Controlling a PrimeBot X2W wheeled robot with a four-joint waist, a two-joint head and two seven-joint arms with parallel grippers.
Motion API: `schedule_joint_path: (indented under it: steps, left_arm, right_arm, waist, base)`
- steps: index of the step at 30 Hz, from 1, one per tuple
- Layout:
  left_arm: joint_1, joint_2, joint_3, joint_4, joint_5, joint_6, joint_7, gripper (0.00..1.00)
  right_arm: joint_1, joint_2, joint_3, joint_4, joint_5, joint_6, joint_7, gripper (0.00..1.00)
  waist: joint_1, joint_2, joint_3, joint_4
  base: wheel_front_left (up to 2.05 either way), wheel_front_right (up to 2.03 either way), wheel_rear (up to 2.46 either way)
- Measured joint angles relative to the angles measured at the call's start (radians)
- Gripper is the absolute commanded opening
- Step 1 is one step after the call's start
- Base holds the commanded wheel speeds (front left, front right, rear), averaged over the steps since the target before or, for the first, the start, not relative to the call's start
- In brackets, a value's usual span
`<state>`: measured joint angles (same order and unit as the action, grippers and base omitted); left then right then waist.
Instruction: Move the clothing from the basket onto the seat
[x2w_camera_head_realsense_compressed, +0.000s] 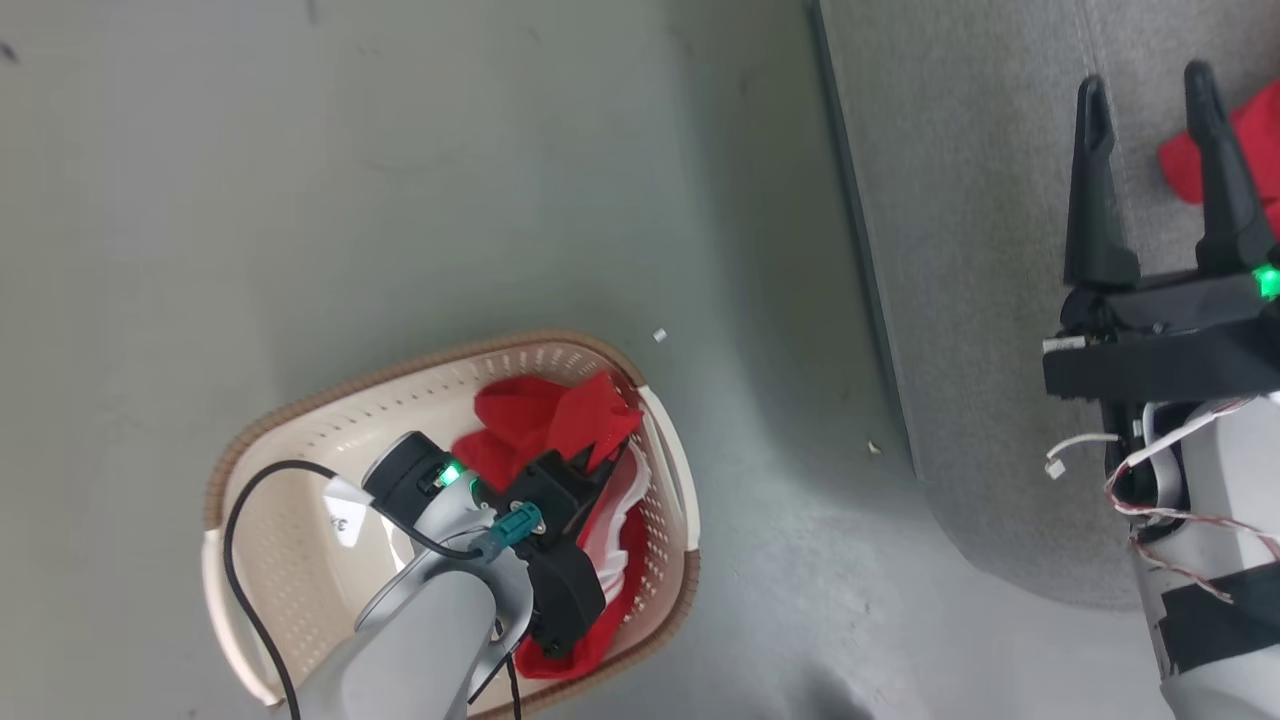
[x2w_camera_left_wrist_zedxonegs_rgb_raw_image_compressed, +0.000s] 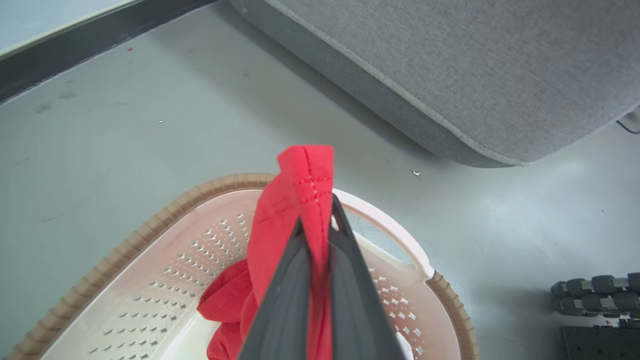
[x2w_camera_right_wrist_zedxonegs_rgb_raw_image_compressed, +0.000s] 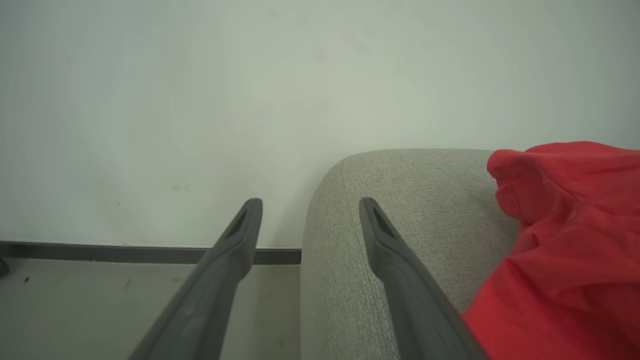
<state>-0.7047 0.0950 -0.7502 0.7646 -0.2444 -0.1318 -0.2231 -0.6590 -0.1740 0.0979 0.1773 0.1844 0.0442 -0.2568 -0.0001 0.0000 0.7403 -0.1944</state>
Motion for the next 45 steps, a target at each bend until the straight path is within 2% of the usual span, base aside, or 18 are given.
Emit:
schedule_joint_path:
  steps: [18, 32, 45]
  left_arm:
    - [0.059, 0.003, 0.119, -0.054, -0.126, 0.0, -0.026, 0.0]
    - [0.049, 0.044, 0.098, -0.136, -0.171, 0.0, -0.027, 0.0]
    - [0.05, 0.092, 0.062, -0.209, -0.231, 0.0, -0.027, 0.0]
  right_arm:
    - [0.147, -0.006, 0.015, 0.119, -0.01, 0.022, 0.0, 1.0]
    - [0.246, 0.017, 0.056, 0.2, -0.011, 0.04, 0.0, 1.0]
    - [0.365, 0.043, 0.1, 0.244, -0.011, 0.053, 0.0, 1.0]
  waist:
    - [-0.0001, -0.0001, -0.249, 0.103]
    - [-0.0001, -0.0001, -0.461, 0.16]
    - [-0.0001, -0.0002, -0.64, 0.184]
  base:
    - [0.0, 0.0, 0.0]
    - [0.0, 0.0, 0.0]
    - [0.0, 0.0, 0.0]
